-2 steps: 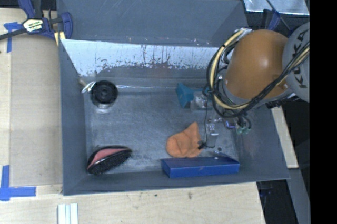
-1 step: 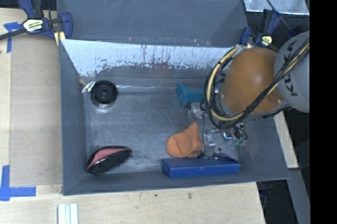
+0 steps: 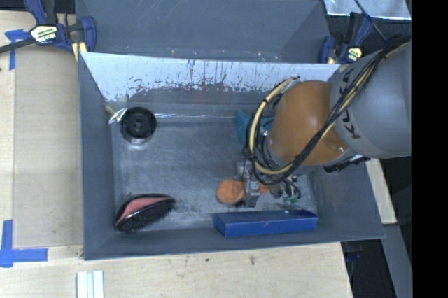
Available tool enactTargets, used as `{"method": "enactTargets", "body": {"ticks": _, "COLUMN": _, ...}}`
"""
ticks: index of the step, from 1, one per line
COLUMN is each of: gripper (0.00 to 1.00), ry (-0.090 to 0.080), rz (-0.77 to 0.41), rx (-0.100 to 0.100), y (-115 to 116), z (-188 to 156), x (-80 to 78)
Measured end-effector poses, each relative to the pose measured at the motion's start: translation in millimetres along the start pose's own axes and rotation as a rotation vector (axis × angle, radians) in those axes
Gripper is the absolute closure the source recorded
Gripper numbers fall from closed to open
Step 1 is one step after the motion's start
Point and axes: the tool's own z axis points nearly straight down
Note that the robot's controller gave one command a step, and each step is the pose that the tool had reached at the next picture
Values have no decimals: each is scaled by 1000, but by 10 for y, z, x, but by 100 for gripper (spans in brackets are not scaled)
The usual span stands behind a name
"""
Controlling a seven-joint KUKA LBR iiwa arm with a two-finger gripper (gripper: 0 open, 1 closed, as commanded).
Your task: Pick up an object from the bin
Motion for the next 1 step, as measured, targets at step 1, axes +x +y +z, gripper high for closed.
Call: {"method": "enactTargets", "body": {"ticks": 1, "gripper": 100, "ry": 0, "rz": 0, "rx": 0, "y": 0, "z": 0, "x": 0}}
